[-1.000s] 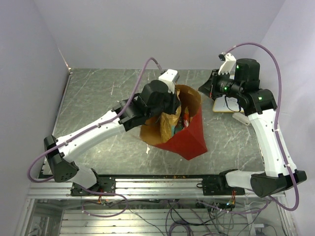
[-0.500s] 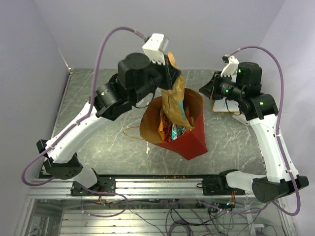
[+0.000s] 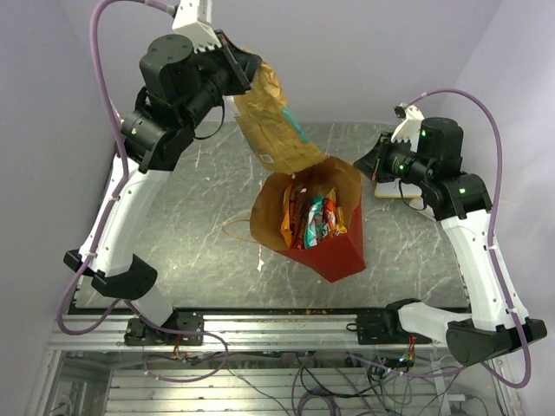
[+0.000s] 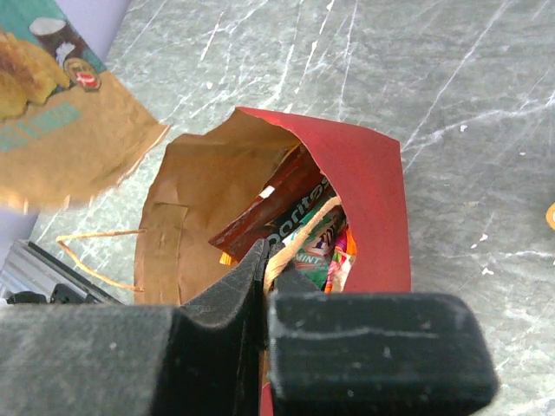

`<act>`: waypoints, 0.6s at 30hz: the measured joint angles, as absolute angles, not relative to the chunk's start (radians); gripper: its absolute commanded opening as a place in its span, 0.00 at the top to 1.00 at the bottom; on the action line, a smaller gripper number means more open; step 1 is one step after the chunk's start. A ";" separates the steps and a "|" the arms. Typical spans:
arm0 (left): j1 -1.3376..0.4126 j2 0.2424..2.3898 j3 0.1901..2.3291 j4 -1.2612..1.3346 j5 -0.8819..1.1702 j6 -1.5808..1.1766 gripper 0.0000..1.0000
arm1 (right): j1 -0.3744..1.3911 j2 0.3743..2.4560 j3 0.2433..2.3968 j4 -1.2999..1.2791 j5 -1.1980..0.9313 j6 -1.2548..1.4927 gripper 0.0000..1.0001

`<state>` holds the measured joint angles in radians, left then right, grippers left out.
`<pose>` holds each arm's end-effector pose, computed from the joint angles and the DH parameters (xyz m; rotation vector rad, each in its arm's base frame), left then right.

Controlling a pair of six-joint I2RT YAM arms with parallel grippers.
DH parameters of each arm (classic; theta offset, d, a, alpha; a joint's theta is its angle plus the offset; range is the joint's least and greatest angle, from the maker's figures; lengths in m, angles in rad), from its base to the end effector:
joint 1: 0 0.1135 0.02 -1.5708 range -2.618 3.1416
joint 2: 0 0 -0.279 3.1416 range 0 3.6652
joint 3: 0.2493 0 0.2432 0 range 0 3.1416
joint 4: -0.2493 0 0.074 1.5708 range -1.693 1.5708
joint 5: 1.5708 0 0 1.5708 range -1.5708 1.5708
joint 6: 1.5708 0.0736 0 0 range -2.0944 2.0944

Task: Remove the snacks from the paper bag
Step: Place the snack at the center of the board.

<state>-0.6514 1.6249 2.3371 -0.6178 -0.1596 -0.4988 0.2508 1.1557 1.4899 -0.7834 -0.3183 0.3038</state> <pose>0.2618 -0.1849 0.6054 -0.0174 1.5310 -0.8095 0.2268 0.0819 0.4403 -0.1523 2.0552 0.6691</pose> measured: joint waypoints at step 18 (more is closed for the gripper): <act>-0.252 1.637 2.229 -0.514 -0.015 -0.675 0.93 | 0.251 1.152 1.478 -0.775 -0.318 0.307 1.00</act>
